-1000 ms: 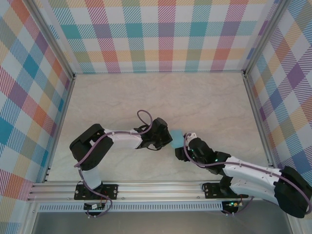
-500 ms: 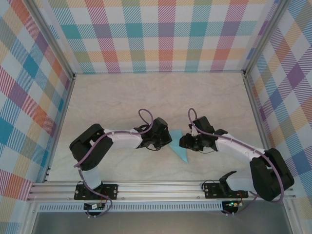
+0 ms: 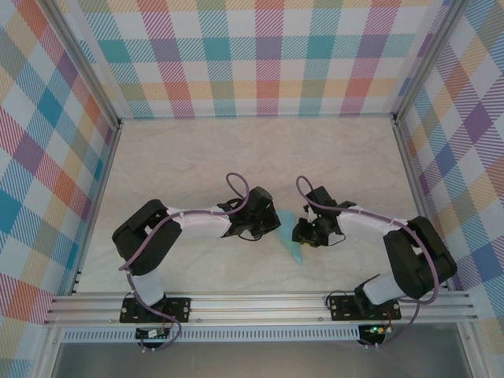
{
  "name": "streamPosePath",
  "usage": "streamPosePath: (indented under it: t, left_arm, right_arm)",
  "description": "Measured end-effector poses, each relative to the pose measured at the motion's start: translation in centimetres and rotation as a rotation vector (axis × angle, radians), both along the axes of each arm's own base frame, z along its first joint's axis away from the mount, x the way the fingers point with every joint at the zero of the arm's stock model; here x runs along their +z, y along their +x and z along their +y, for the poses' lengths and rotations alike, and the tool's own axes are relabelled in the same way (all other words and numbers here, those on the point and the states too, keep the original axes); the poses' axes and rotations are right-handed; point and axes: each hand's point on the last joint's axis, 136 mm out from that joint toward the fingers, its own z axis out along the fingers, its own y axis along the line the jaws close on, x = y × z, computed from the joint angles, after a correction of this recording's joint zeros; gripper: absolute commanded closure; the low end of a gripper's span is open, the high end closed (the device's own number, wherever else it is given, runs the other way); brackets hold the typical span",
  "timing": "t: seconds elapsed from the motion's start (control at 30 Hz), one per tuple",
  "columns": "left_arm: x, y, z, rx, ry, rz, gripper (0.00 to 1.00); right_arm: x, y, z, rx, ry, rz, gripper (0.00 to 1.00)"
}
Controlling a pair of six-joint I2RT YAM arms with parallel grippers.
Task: Fold a paper plane with a square sheet of paper (pick it up from the middle)
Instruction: Fold the wing for the fifth time at the center of the table.
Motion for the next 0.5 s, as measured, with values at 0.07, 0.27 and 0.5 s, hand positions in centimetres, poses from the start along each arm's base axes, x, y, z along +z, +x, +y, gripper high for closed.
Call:
streamPosePath:
  t: [0.07, 0.27, 0.5]
  left_arm:
    - [-0.1, -0.1, 0.1, -0.004, 0.009, 0.001, 0.97]
    - [-0.7, -0.5, 1.0, -0.017, 0.057, 0.01, 0.89]
    - [0.2, -0.5, 0.9, -0.037, 0.048, -0.015, 0.79]
  right_arm:
    - [0.0, 0.0, 0.0, -0.002, 0.005, 0.002, 0.74]
    - [0.0, 0.1, 0.3, 0.0, 0.022, 0.011, 0.75]
    - [-0.1, 0.1, 0.1, 0.0, 0.013, 0.014, 0.8]
